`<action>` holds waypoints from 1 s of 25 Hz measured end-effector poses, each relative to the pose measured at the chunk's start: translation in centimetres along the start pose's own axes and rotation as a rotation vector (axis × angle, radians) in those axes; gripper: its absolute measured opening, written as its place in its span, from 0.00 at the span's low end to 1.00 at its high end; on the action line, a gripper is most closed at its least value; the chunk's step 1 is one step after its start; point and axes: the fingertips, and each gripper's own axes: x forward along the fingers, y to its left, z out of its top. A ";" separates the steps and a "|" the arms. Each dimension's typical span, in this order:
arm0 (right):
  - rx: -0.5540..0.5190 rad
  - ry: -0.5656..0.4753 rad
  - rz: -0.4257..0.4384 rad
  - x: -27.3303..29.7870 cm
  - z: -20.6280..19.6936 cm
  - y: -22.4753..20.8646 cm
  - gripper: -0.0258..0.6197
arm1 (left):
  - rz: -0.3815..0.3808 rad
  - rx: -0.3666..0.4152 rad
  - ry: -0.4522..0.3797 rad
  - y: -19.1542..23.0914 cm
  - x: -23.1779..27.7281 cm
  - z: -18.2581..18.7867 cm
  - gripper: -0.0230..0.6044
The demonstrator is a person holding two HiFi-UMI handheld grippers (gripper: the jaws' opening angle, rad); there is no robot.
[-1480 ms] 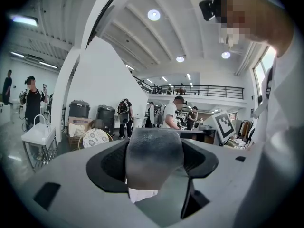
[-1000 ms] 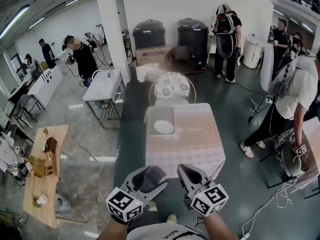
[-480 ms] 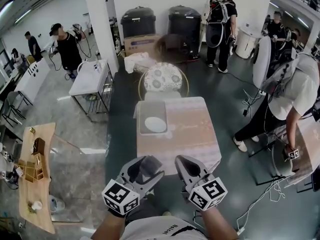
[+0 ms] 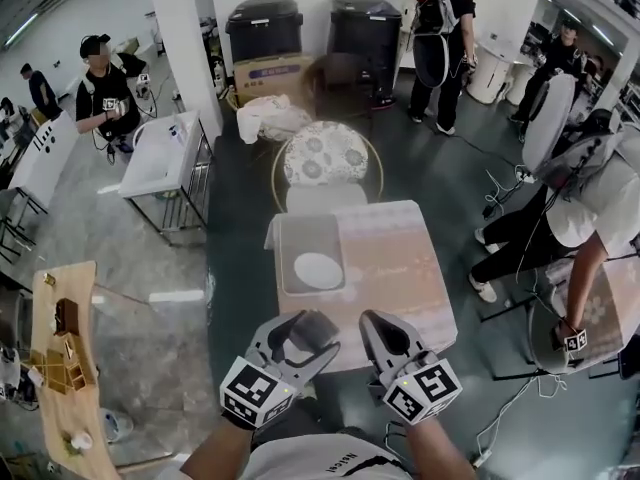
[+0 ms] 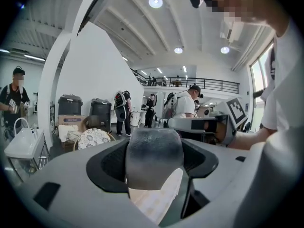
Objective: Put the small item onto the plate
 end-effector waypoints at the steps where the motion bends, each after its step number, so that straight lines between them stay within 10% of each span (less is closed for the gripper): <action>1: 0.003 0.005 -0.012 0.9 -0.2 -0.4 0.06 | -0.008 0.005 0.008 1.0 0.5 -0.2 0.54; 25: 0.085 0.074 -0.043 14.7 -7.8 -13.5 0.06 | -0.068 0.061 0.186 14.8 16.8 -9.8 0.54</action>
